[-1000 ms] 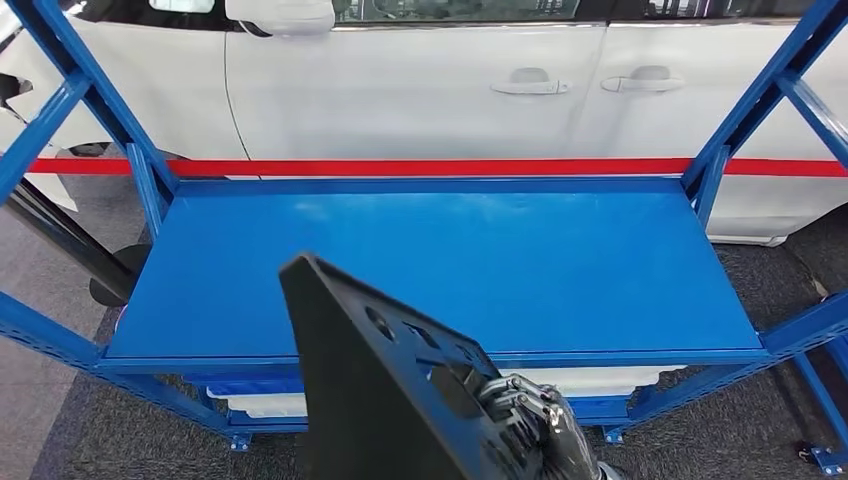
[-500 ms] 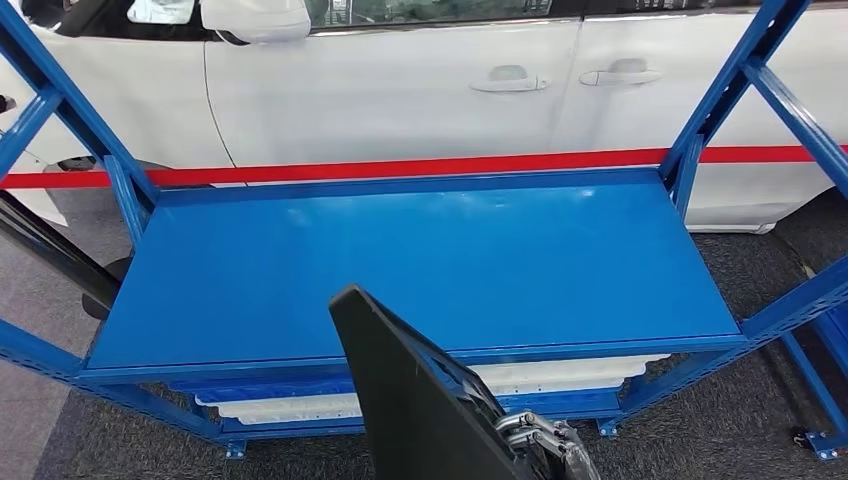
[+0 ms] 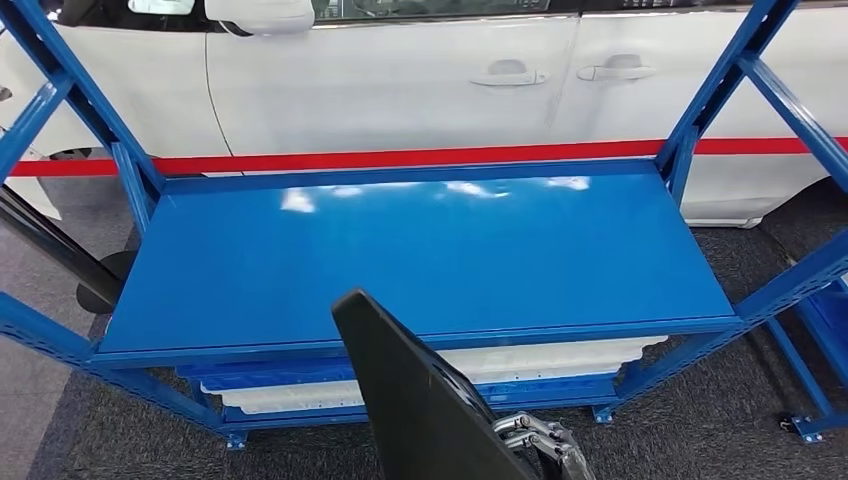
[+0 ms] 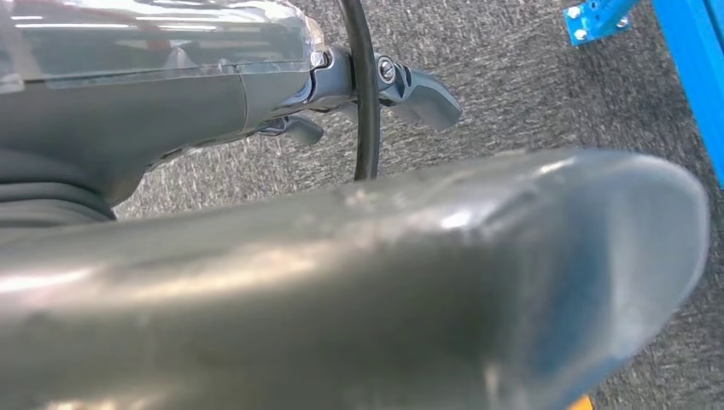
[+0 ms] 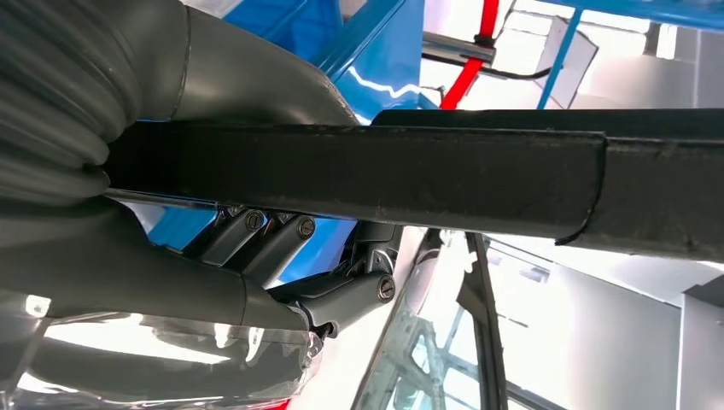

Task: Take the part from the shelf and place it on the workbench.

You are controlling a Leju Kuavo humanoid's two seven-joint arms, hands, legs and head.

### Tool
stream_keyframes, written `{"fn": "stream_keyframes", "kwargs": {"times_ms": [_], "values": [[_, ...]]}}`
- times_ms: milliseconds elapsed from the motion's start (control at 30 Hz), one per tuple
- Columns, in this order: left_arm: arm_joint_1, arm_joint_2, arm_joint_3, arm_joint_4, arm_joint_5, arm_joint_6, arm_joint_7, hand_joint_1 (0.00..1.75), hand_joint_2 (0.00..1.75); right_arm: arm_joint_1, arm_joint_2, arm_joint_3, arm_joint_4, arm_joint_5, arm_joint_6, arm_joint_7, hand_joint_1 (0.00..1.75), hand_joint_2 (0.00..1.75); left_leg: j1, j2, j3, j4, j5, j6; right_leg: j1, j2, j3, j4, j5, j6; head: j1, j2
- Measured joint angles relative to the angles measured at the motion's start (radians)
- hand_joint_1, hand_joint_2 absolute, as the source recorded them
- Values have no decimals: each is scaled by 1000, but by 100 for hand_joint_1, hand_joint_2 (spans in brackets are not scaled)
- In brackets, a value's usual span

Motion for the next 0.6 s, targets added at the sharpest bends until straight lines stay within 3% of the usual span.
{"fn": "stream_keyframes", "kwargs": {"times_ms": [67,167,233,300,367,400,500,533,600], "values": [[-2,1,5,0,-2,-1,-2,0,0,-1,0,0,0,-2,4,-1,175,175,-2,0,-5,3,5,-13,5,-1,17,-45,8,-7,0,0],[-3,2,8,0,-9,-2,-5,0,0,0,0,0,0,-3,6,-1,175,175,1,-2,-13,10,2,-32,3,-1,9,-52,24,-22,0,0],[-3,4,12,0,-19,-3,-5,0,0,-1,-1,0,0,-3,9,-2,175,175,3,-4,-39,78,-57,-43,-1,-4,0,-58,37,-34,0,0],[-3,5,20,0,-27,-3,-6,0,0,-1,-2,0,0,-4,14,-3,175,175,5,-6,-80,200,-136,-52,1,-5,-14,-56,47,-40,0,0],[-3,6,28,0,-34,-5,-6,0,0,-1,-2,0,0,-5,19,-3,175,175,5,-5,-88,263,-160,-56,3,-4,-29,-52,55,-40,0,0],[-4,7,31,0,-38,-6,-6,0,0,-1,-2,0,0,-6,20,-3,175,175,6,-5,-66,240,-144,-57,3,-4,-36,-47,57,-39,0,0],[-7,11,36,0,-51,-8,-6,0,0,-2,-2,0,0,-17,27,-3,175,175,4,-8,51,46,-76,-47,5,-3,-52,-32,63,-32,0,0],[-8,12,37,-1,-54,-8,-6,0,0,-2,-2,0,0,-21,30,-4,175,175,2,-10,71,5,-67,-41,6,-3,-55,-29,65,-27,0,0],[-9,15,40,-1,-58,-8,-7,0,0,-3,-2,0,0,-29,36,-4,175,175,-3,-11,72,-11,-61,-29,7,-3,-60,-28,74,-15,0,0]]}}
